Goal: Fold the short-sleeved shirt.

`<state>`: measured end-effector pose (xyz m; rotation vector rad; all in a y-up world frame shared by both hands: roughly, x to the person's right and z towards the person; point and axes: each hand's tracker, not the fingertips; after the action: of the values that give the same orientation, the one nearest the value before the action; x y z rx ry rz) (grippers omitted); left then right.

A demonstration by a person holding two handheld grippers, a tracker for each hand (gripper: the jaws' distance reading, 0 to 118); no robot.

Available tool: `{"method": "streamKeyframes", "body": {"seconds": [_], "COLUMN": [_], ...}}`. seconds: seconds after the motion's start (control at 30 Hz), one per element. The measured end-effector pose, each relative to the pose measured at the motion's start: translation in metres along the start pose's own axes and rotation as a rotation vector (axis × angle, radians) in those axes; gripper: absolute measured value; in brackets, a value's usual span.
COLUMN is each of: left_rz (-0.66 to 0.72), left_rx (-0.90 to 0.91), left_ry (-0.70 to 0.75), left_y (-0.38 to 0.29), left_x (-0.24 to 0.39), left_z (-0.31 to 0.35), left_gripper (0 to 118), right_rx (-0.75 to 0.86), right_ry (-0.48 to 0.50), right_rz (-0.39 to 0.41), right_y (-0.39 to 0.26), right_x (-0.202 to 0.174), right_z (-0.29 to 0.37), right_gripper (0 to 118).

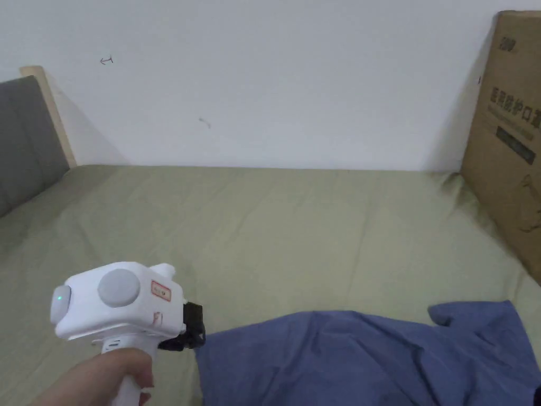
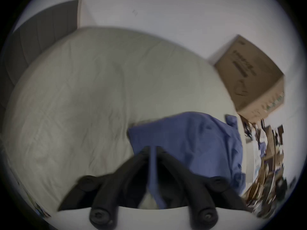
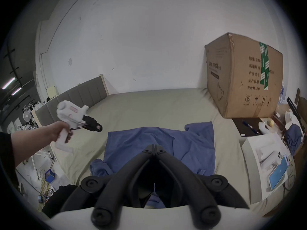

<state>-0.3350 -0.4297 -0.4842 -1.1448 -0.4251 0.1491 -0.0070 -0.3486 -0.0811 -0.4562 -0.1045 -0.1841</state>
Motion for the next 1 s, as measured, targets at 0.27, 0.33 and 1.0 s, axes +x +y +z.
{"method": "streamKeyframes", "body": {"seconds": [0.27,0.33,1.0], "left_rz": [-0.021,-0.057,-0.38], "left_rx": [-0.029,-0.067,0.211], "left_ry": [0.125,0.125,0.185], "left_y": [0.016,0.014,-0.01], "left_x": [-0.007,0.004,0.049], "left_z": [-0.087,-0.098,-0.024], "left_gripper": [113,112,1], "right_rx": [-0.101,-0.114,-0.223], "right_ry": [0.013,0.011,-0.181], "right_rz": [-0.058,-0.055,-0.251], "right_y": [-0.019,-0.023,0.05], "right_x": [0.013,0.013,0.137], "right_z": [-0.029,-0.036,-0.093], "right_gripper": [0,0,0]}}
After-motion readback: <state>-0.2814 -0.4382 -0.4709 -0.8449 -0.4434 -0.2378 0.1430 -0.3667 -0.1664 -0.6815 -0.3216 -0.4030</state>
